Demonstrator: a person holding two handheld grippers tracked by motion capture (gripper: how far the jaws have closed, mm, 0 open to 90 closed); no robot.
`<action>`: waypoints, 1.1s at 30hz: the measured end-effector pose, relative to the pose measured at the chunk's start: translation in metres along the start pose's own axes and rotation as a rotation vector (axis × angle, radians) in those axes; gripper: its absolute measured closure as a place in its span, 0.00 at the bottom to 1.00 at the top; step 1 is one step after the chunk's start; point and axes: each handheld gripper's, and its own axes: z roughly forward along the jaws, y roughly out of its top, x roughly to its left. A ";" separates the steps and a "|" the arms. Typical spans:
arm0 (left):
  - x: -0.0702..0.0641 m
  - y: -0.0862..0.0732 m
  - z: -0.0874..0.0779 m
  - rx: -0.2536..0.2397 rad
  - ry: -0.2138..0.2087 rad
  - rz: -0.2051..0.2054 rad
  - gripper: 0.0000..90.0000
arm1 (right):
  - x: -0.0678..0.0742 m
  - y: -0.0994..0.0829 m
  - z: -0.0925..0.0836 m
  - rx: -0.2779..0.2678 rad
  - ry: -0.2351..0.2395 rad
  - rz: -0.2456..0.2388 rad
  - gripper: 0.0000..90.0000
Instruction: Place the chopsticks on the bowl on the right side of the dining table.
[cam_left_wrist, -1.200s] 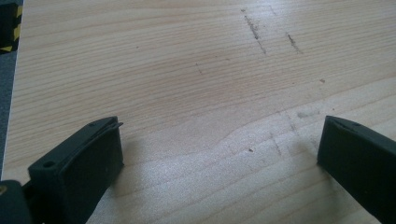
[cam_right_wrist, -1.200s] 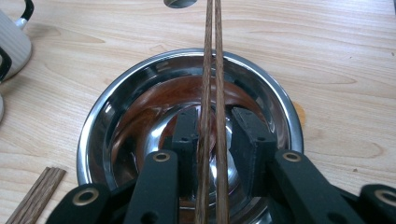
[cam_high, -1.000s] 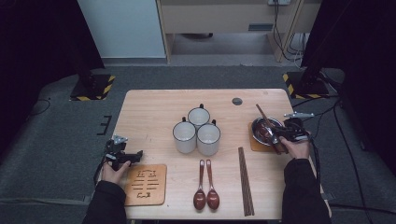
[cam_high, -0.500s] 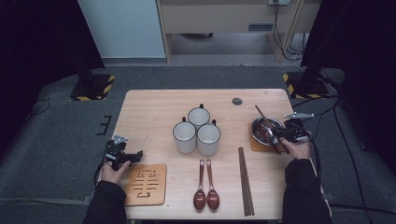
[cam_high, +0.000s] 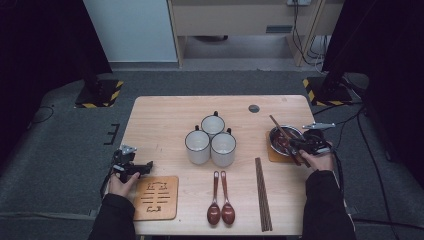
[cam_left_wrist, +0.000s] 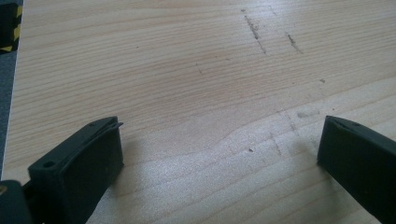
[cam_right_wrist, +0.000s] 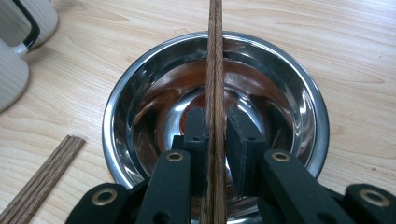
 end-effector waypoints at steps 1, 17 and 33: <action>0.000 0.000 0.000 0.000 0.000 0.000 0.00 | 0.000 0.000 0.000 -0.002 -0.001 -0.003 0.87; 0.000 0.000 0.000 0.000 0.000 0.000 0.00 | 0.002 0.002 -0.009 -0.049 -0.007 0.015 0.82; 0.000 0.000 0.000 0.000 0.000 0.000 0.00 | 0.007 -0.002 -0.003 -0.019 -0.035 -0.006 0.87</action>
